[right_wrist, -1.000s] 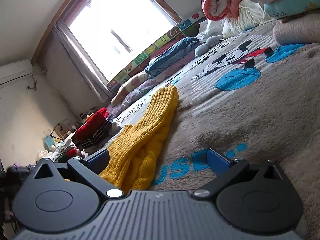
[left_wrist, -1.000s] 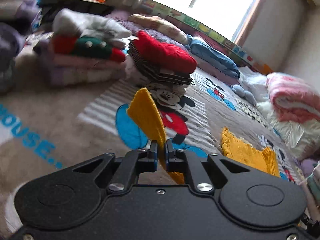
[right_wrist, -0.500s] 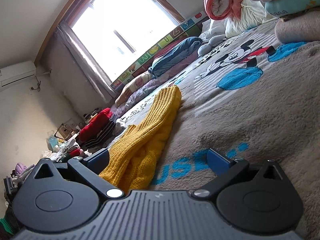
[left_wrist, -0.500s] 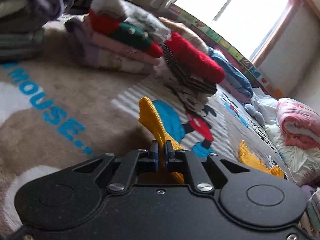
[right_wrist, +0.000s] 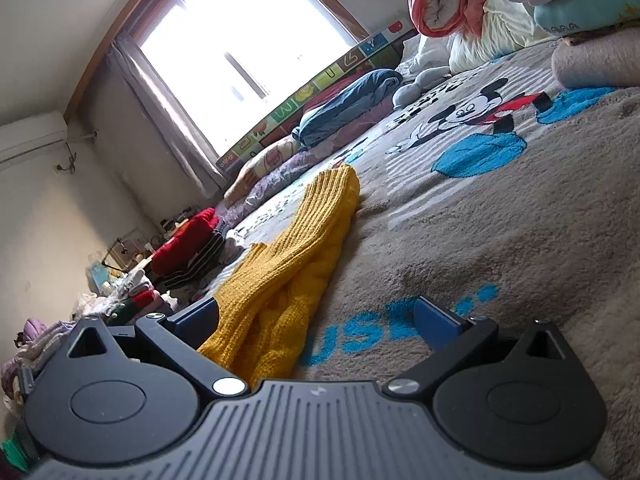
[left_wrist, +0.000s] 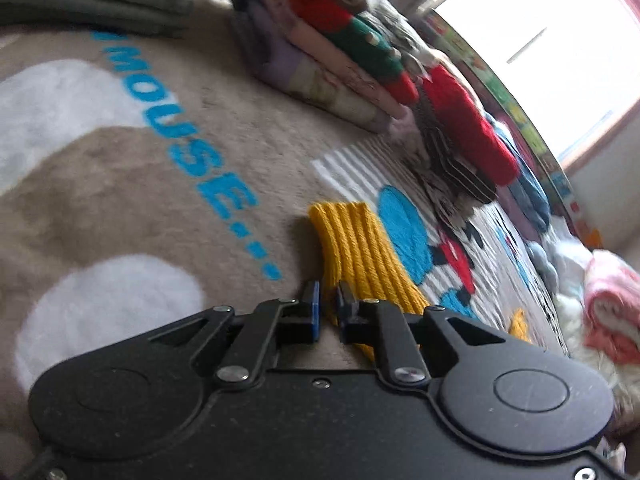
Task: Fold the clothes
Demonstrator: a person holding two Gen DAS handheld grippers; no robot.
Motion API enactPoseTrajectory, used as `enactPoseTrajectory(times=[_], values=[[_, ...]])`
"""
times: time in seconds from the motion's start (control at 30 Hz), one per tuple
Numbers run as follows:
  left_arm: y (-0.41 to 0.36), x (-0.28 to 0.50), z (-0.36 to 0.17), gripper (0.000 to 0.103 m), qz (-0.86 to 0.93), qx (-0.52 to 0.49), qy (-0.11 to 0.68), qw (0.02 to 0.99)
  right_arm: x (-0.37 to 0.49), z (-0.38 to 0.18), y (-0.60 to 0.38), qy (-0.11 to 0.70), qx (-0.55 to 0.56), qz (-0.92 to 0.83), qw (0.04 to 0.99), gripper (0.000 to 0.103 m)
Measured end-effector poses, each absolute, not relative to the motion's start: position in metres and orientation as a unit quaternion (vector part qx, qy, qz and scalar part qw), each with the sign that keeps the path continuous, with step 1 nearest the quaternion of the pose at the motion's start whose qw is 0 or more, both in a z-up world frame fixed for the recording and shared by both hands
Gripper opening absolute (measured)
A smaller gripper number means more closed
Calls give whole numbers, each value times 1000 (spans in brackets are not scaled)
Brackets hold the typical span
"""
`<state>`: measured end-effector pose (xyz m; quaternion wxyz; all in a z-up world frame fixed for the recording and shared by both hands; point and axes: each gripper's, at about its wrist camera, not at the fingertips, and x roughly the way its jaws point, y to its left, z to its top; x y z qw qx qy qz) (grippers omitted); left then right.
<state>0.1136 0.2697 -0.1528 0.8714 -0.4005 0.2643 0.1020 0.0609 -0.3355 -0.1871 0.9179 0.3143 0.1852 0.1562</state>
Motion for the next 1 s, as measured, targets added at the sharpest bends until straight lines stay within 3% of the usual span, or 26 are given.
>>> enactPoseTrajectory(times=[0.13, 0.3, 0.37, 0.4, 0.47, 0.63, 0.67, 0.73, 0.77, 0.8, 0.87, 1.0], values=[[275, 106, -149, 10, 118, -426, 252, 861, 57, -183, -337, 199, 320, 151, 914, 103], [276, 105, -143, 50, 126, -426, 240, 863, 47, -176, -347, 209, 367, 149, 894, 103], [273, 111, -139, 50, 123, -405, 239, 874, 46, -175, -352, 207, 391, 144, 885, 103], [271, 114, -137, 43, 121, -394, 238, 879, 46, -175, -354, 206, 403, 142, 880, 103], [268, 120, -133, 2, 117, -372, 236, 890, 45, -175, -357, 204, 423, 137, 872, 103], [257, 129, -124, 5, 113, -324, 232, 910, 50, -171, -354, 220, 427, 133, 867, 103], [252, 125, -123, 11, 116, -323, 231, 911, 52, -170, -353, 225, 423, 131, 868, 102], [243, 119, -121, 14, 123, -319, 229, 911, 59, -167, -352, 236, 416, 129, 869, 102], [238, 115, -120, 22, 126, -317, 228, 912, 63, -166, -351, 241, 413, 129, 869, 102], [233, 112, -119, 36, 129, -316, 227, 912, 68, -163, -350, 245, 406, 130, 871, 102], [223, 105, -117, 50, 136, -312, 225, 913, 79, -157, -347, 252, 389, 134, 876, 101], [202, 92, -117, 58, 122, -310, 224, 916, 112, -142, -342, 261, 350, 145, 888, 88]])
